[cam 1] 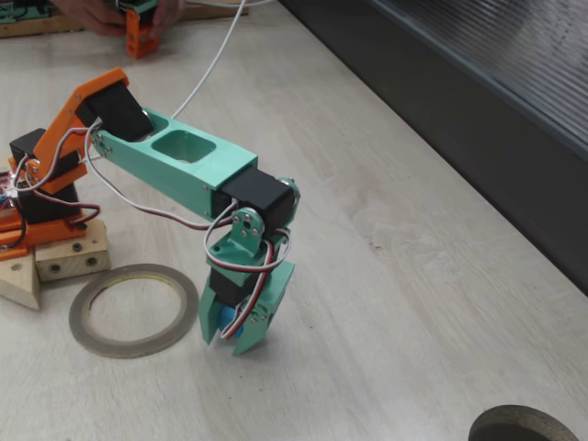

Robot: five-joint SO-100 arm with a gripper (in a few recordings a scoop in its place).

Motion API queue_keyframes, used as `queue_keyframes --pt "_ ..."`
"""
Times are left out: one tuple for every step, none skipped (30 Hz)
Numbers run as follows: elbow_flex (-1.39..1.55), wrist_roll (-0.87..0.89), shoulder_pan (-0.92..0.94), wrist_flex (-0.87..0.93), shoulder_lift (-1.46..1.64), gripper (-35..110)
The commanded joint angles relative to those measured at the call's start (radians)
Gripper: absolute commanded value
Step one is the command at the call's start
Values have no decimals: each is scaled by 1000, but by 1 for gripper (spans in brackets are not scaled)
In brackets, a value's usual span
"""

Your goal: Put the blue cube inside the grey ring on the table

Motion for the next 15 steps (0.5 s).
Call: queue_keyframes --pt "-5 3 3 -43 11 0" --pt "-5 3 3 -52 11 0" --pt "-5 3 3 -58 11 0" --pt "-5 3 3 -58 11 0" --pt "-5 2 3 -58 11 0" --pt "-5 2 3 -58 11 0" --pt "-5 -2 3 -58 11 0" --pt "-5 -2 3 -58 11 0" --pt "-5 -2 3 -58 11 0" --pt "-5 0 3 -58 12 0" --pt "-5 0 3 -58 18 0" --pt "-5 0 3 -58 21 0" --pt "-5 0 3 -58 23 0" --pt "-5 0 3 -58 25 0" --pt "-5 0 3 -58 25 0"
